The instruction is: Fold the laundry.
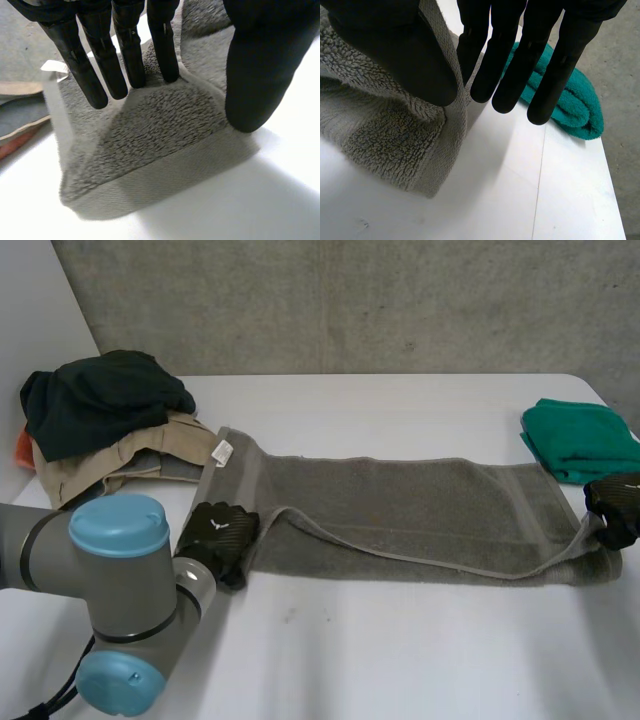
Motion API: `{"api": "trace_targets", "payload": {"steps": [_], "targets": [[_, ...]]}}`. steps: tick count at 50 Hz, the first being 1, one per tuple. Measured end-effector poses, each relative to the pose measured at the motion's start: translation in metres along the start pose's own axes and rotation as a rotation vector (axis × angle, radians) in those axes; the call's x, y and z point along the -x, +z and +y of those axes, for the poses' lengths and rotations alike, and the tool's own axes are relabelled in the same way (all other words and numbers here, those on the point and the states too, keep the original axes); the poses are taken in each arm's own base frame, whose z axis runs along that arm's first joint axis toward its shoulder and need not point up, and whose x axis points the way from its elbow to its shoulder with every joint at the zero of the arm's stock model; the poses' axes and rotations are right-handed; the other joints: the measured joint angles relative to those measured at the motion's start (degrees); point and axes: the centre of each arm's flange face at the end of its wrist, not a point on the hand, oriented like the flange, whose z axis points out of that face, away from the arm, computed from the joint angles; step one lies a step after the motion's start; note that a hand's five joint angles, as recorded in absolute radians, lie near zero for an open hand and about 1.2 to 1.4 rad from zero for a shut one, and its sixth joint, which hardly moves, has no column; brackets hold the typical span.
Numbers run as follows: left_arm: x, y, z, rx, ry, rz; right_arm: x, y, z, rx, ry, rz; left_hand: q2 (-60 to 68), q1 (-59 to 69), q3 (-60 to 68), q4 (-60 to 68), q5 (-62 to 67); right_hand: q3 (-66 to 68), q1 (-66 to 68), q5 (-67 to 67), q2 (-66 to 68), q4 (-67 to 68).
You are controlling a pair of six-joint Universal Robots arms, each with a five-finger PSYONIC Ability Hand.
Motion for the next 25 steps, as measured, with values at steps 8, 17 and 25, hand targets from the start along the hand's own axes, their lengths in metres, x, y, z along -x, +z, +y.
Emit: {"api": "trace_targets", "payload": {"steps": [8,17,25], "targets": [[0.01,0.013,0.006,0.0,0.085,-0.085,0.001,0.0,0.001,-0.003,-0.009,0.001,0.1,0.0,0.0,0.0,0.0,0.0,0.0,0.0,0.0,0.0],[0.02,0.021,0.004,-0.042,0.104,-0.136,0.002,0.0,0.002,0.002,-0.03,-0.003,24.2,24.7,23.6,23.4,22.3,0.0,0.0,0.0,0.0,0.0],[0.039,0.005,-0.027,-0.158,0.079,-0.196,0.001,-0.001,0.0,-0.003,-0.041,0.002,34.7,31.0,34.8,35.0,31.4,0.0,0.0,0.0,0.0,0.0]]}}
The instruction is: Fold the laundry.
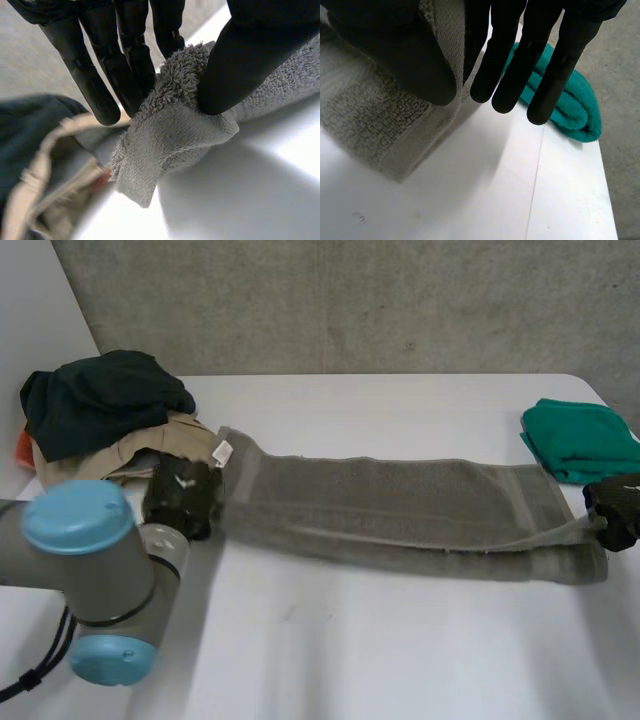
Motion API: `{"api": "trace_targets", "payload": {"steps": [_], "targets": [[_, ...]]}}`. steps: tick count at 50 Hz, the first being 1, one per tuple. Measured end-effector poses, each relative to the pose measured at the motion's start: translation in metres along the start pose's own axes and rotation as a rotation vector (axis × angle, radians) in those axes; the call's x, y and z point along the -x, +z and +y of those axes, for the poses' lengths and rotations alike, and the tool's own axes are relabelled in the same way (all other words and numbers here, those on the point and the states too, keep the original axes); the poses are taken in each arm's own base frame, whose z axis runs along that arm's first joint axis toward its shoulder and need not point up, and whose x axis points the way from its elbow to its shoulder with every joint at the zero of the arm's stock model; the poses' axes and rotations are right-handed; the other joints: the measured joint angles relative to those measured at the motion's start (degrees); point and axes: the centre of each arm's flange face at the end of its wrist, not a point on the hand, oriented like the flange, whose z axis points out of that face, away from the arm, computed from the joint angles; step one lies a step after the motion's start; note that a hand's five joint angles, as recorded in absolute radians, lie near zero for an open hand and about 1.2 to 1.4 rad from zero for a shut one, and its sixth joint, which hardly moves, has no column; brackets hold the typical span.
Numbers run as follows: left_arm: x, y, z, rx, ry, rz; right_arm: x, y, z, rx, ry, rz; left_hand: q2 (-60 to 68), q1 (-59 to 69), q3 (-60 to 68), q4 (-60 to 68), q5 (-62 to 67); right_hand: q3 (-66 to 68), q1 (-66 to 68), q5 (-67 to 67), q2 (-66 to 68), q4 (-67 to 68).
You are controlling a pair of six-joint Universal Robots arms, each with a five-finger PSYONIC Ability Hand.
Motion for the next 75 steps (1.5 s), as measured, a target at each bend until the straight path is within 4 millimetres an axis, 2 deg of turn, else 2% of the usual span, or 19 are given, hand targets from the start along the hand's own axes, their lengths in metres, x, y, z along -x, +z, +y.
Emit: {"api": "trace_targets", "payload": {"steps": [5,11,17,20,26,33,37,39,40,42,46,50,54,57,60,66,67,71,75], "targets": [[0.026,-0.025,-0.038,-0.081,-0.021,-0.025,-0.006,-0.011,-0.011,-0.018,-0.053,0.023,0.1,0.0,0.0,0.0,0.0,0.0,0.0,0.0,0.0,0.0],[0.051,-0.061,-0.064,-0.08,-0.031,0.001,-0.014,-0.037,-0.028,-0.041,-0.173,0.056,0.1,0.0,0.1,0.0,0.0,0.0,0.0,0.0,0.0,0.0],[0.067,-0.088,-0.068,0.007,-0.097,0.094,-0.026,-0.062,-0.041,-0.046,-0.283,0.104,0.2,0.0,0.1,0.0,0.0,0.2,0.0,0.0,0.0,0.0],[0.071,-0.092,-0.064,0.053,-0.15,0.142,-0.029,-0.066,-0.042,-0.038,-0.305,0.115,0.2,0.0,0.1,0.0,0.0,0.2,0.0,0.0,0.0,0.0],[0.071,-0.078,-0.04,0.165,-0.254,0.229,-0.026,-0.067,-0.034,-0.011,-0.316,0.099,0.2,0.0,0.1,0.0,0.0,0.2,0.0,0.0,0.0,0.0],[0.063,-0.033,-0.001,0.269,-0.271,0.263,-0.013,-0.052,-0.024,0.023,-0.314,0.04,0.4,0.0,0.4,0.0,0.0,0.2,0.0,0.0,0.0,0.0],[0.065,-0.004,0.001,0.24,-0.214,0.247,-0.01,-0.035,-0.028,0.017,-0.321,0.044,0.4,0.0,0.4,0.1,0.0,0.2,0.0,0.0,0.0,0.0],[0.068,0.011,-0.008,0.191,-0.175,0.235,-0.011,-0.026,-0.038,-0.009,-0.326,0.072,0.4,0.0,0.4,0.1,0.0,0.2,0.0,0.0,0.1,0.0],[0.071,0.02,-0.019,0.141,-0.147,0.223,-0.014,-0.018,-0.051,-0.053,-0.327,0.112,0.4,0.0,0.4,0.1,0.0,0.2,0.0,0.0,0.1,0.0],[0.078,0.037,-0.05,0.009,-0.097,0.187,-0.02,-0.009,-0.082,-0.162,-0.311,0.201,0.4,0.1,0.4,0.2,0.0,0.2,0.0,0.8,0.1,0.1],[0.094,0.053,-0.113,-0.279,-0.044,0.082,-0.034,-0.007,-0.138,-0.394,-0.233,0.351,0.4,0.2,0.4,0.2,0.0,0.2,0.0,1.0,0.1,0.1],[0.113,0.048,-0.168,-0.561,-0.04,-0.054,-0.051,-0.013,-0.183,-0.665,-0.118,0.476,0.4,0.2,0.4,0.2,0.0,0.2,0.0,1.0,0.1,0.1],[0.123,0.034,-0.193,-0.739,-0.071,-0.14,-0.058,-0.018,-0.199,-0.818,-0.046,0.52,0.4,0.2,0.4,0.2,0.0,0.2,0.0,1.0,0.1,0.1],[0.121,0.029,-0.188,-0.758,-0.091,-0.148,-0.057,-0.018,-0.196,-0.835,-0.029,0.511,0.4,0.2,0.4,0.2,0.0,0.2,0.0,1.0,0.1,0.1],[0.111,0.028,-0.167,-0.7,-0.11,-0.123,-0.05,-0.015,-0.182,-0.787,-0.028,0.465,0.5,0.2,0.5,0.2,0.0,0.2,0.0,1.0,0.1,0.1],[0.083,0.023,-0.114,-0.505,-0.125,-0.034,-0.018,-0.007,-0.137,-0.546,-0.056,0.265,-1.7,0.2,-1.6,-2.3,0.0,-1.8,-0.5,-0.5,-1.7,-2.2],[0.079,0.022,-0.107,-0.48,-0.125,-0.021,-0.012,-0.006,-0.13,-0.504,-0.06,0.225,-2.5,0.2,-2.3,-3.0,0.0,-6.9,-4.3,-5.9,-6.5,-7.3],[0.066,0.011,-0.09,-0.405,-0.125,0.023,0.019,-0.004,-0.101,-0.334,-0.065,0.024,-3.0,0.2,-2.9,-3.5,0.0,-42.5,-38.9,-42.1,-42.3,-42.4],[0.064,-0.007,-0.101,-0.419,-0.121,0.037,0.041,-0.005,-0.104,-0.328,-0.067,-0.113,-3.1,0.2,-2.9,-3.5,0.0,-54.8,-50.1,-54.4,-53.7,-55.1]]}}
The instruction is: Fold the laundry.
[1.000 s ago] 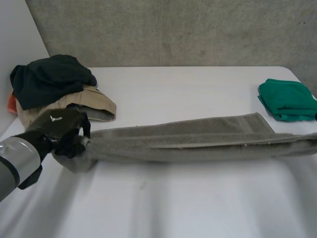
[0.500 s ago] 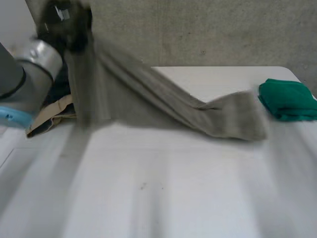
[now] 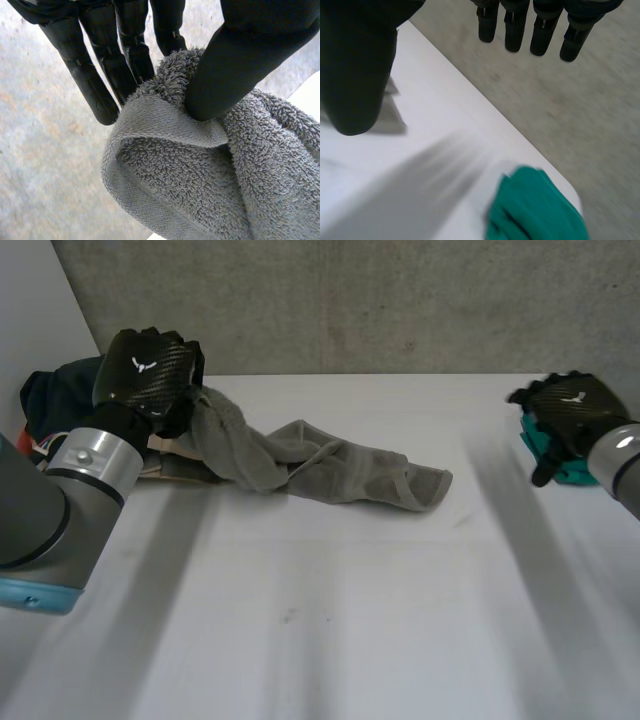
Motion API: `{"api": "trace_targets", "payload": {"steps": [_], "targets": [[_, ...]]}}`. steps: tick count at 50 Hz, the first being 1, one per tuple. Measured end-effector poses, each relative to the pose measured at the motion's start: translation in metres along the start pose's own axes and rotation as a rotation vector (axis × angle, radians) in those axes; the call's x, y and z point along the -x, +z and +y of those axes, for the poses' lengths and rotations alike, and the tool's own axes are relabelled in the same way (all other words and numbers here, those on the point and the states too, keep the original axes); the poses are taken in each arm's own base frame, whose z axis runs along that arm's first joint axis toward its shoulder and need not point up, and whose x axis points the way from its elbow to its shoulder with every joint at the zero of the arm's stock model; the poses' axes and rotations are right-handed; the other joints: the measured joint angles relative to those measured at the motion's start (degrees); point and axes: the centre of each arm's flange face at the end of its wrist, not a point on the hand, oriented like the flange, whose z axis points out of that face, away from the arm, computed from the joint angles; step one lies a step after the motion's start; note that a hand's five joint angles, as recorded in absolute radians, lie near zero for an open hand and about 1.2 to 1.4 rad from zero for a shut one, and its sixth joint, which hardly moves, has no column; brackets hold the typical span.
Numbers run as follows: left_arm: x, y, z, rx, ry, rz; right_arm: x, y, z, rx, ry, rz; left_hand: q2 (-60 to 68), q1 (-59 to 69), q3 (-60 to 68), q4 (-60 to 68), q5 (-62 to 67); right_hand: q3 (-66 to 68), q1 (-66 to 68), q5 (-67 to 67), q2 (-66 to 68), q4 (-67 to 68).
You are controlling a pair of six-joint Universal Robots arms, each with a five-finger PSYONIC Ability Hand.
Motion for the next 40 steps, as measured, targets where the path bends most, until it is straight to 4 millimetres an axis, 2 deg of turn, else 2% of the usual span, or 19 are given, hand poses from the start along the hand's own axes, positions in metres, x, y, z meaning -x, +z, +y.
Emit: {"api": "trace_targets", "payload": {"steps": [8,9,11,13,16,20,22,23,25,26,28,30,31,32,34,36,37,39,40], "targets": [[0.001,-0.026,-0.062,-0.1,-0.001,0.014,0.031,0.025,-0.028,-0.134,0.046,-0.145,0.0,0.0,0.0,0.0,0.0,-1.1,-0.5,-0.3,-1.1,-1.3],[0.0,-0.031,-0.07,-0.112,-0.003,0.017,0.048,0.034,-0.033,-0.172,0.07,-0.212,0.0,0.0,0.0,0.0,0.0,-1.1,-0.5,-0.3,-1.1,-1.3],[-0.001,-0.038,-0.081,-0.129,-0.006,0.025,0.062,0.04,-0.036,-0.195,0.085,-0.262,0.0,0.0,0.0,0.0,0.0,-1.1,-0.5,-0.3,-1.1,-1.3],[-0.004,-0.047,-0.093,-0.147,-0.009,0.038,0.085,0.047,-0.038,-0.22,0.108,-0.344,0.0,0.0,0.0,0.0,0.0,-1.1,-0.5,-0.3,-1.1,-1.3],[-0.008,-0.059,-0.106,-0.17,-0.013,0.056,0.126,0.056,-0.034,-0.241,0.141,-0.468,0.0,0.0,0.0,0.0,0.0,-1.1,-0.5,-0.3,-1.1,-1.3],[-0.011,-0.071,-0.118,-0.196,-0.016,0.068,0.168,0.064,-0.023,-0.239,0.164,-0.572,0.0,0.0,0.0,0.0,0.0,0.2,0.1,0.9,-0.1,0.1],[-0.011,-0.076,-0.123,-0.211,-0.016,0.069,0.193,0.067,-0.011,-0.226,0.172,-0.619,0.0,0.0,0.0,0.0,0.0,9.8,9.3,10.7,10.1,9.6],[-0.011,-0.077,-0.124,-0.214,-0.016,0.069,0.198,0.068,-0.009,-0.223,0.173,-0.626,0.0,0.0,0.0,0.0,0.0,13.6,12.5,14.5,13.4,13.3],[-0.01,-0.08,-0.127,-0.223,-0.015,0.067,0.213,0.073,0.0,-0.215,0.174,-0.633,0.0,0.0,0.0,0.0,0.0,37.8,37.6,37.2,38.3,36.2],[-0.01,-0.081,-0.127,-0.225,-0.014,0.066,0.215,0.075,0.002,-0.215,0.173,-0.621,0.0,0.0,0.0,0.0,0.0,43.9,43.8,43.4,44.6,43.6],[-0.01,-0.082,-0.126,-0.225,-0.013,0.064,0.213,0.079,0.001,-0.218,0.169,-0.574,0.0,0.0,0.0,0.0,0.0,52.4,50.9,52.5,52.8,52.2],[-0.008,-0.081,-0.124,-0.219,-0.01,0.057,0.201,0.084,-0.007,-0.232,0.165,-0.495,0.0,0.0,0.0,0.0,0.0,54.6,50.9,53.2,53.9,54.7],[-0.006,-0.08,-0.122,-0.212,-0.007,0.049,0.181,0.086,-0.016,-0.246,0.161,-0.415,0.0,0.0,0.0,0.0,0.0,54.7,50.9,53.2,53.9,54.9],[-0.005,-0.079,-0.12,-0.207,-0.005,0.044,0.176,0.086,-0.019,-0.248,0.16,-0.397,0.0,0.0,0.0,0.0,0.0,54.7,50.9,53.2,53.9,54.9],[0.002,-0.075,-0.113,-0.187,0.004,0.019,0.135,0.082,-0.037,-0.274,0.144,-0.281,0.0,0.0,0.0,0.1,0.0,54.7,50.9,53.2,53.9,55.0],[0.006,-0.073,-0.109,-0.175,0.008,0.005,0.121,0.078,-0.043,-0.284,0.134,-0.245,0.1,0.0,0.0,0.1,0.0,54.7,50.9,53.2,53.9,55.0],[0.012,-0.07,-0.104,-0.159,0.014,-0.017,0.096,0.069,-0.056,-0.301,0.111,-0.184,0.1,0.0,0.0,0.1,0.0,54.7,50.9,53.2,53.9,55.0],[0.019,-0.066,-0.097,-0.137,0.02,-0.041,0.066,0.049,-0.074,-0.33,0.06,-0.109,0.0,0.0,0.0,0.1,0.0,54.7,50.9,53.2,53.9,55.0],[0.021,-0.065,-0.094,-0.129,0.021,-0.048,0.058,0.041,-0.08,-0.339,0.041,-0.089,0.1,0.0,0.0,0.1,0.0,54.7,50.9,53.2,53.9,55.1]]}}
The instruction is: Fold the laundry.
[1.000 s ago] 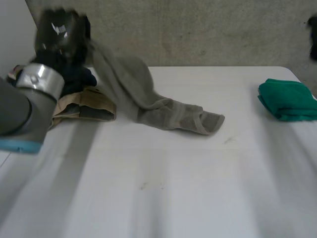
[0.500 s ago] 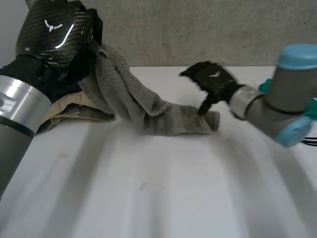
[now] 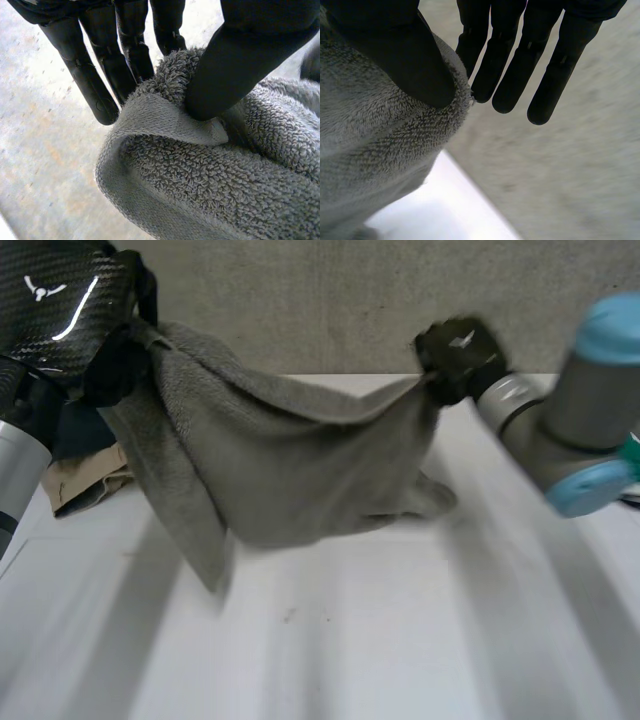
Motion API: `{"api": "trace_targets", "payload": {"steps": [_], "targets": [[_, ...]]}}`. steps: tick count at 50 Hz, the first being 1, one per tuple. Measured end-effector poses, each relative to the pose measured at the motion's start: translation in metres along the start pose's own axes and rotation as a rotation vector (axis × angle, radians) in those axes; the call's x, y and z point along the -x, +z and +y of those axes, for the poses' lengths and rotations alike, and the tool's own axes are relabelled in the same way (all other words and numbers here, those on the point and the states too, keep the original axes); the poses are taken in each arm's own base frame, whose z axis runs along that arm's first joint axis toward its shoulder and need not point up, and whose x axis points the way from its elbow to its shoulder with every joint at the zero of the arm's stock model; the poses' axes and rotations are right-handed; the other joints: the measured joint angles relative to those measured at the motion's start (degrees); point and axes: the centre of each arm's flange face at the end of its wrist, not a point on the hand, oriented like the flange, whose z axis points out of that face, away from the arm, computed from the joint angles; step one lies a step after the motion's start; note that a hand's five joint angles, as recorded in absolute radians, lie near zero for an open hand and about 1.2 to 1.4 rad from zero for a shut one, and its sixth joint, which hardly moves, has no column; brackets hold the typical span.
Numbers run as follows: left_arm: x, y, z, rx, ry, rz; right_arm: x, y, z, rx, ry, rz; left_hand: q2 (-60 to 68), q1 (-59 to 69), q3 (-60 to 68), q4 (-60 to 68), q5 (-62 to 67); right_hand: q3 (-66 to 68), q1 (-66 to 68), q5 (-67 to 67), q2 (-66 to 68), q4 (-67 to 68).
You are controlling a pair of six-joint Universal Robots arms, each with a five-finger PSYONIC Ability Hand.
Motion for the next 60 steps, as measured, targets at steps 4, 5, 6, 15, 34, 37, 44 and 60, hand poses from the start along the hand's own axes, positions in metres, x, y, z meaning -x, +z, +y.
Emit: {"api": "trace_targets", "payload": {"steps": [4,5,6,15,34,37,44,60], "targets": [[0.005,0.004,0.015,0.045,0.001,-0.017,-0.021,-0.03,-0.035,-0.021,-0.111,0.061,0.0,0.0,0.0,0.0,0.0,0.0,0.0,0.0,0.0,0.1],[0.005,0.005,0.021,0.065,-0.001,-0.017,-0.025,-0.039,-0.042,-0.019,-0.142,0.076,0.0,0.0,0.0,0.0,0.0,0.0,0.0,0.0,0.0,0.1],[0.004,0.005,0.025,0.077,-0.003,-0.016,-0.028,-0.047,-0.049,-0.013,-0.17,0.089,0.0,0.0,0.0,0.0,0.0,0.0,0.0,0.0,0.0,0.1],[-0.02,-0.004,0.078,0.326,-0.058,0.083,-0.028,-0.13,-0.08,0.187,-0.381,0.112,-5.3,-3.7,-5.0,-5.2,-4.6,0.0,0.0,0.0,0.0,0.1],[-0.052,0.016,0.148,0.624,-0.106,0.219,0.003,-0.104,0.035,0.54,-0.475,-0.059,-6.0,-5.1,-6.0,-6.6,-6.8,0.0,0.0,0.0,0.0,0.1],[-0.049,0.038,0.149,0.561,-0.091,0.2,-0.005,-0.082,0.038,0.487,-0.484,0.021,1.8,2.4,1.6,1.5,0.9,0.0,0.0,0.0,0.0,0.1],[-0.048,0.091,0.131,0.338,-0.043,0.154,-0.031,-0.034,0.019,0.3,-0.511,0.243,-4.3,-5.0,-4.3,-4.4,-4.7,0.0,0.0,0.0,0.0,0.1],[-0.119,-0.006,0.117,0.519,-0.067,0.259,0.015,-0.058,0.047,0.373,-0.499,0.121,-31.5,-30.5,-31.4,-31.9,-32.2,0.0,0.0,0.0,0.0,0.1]]}}
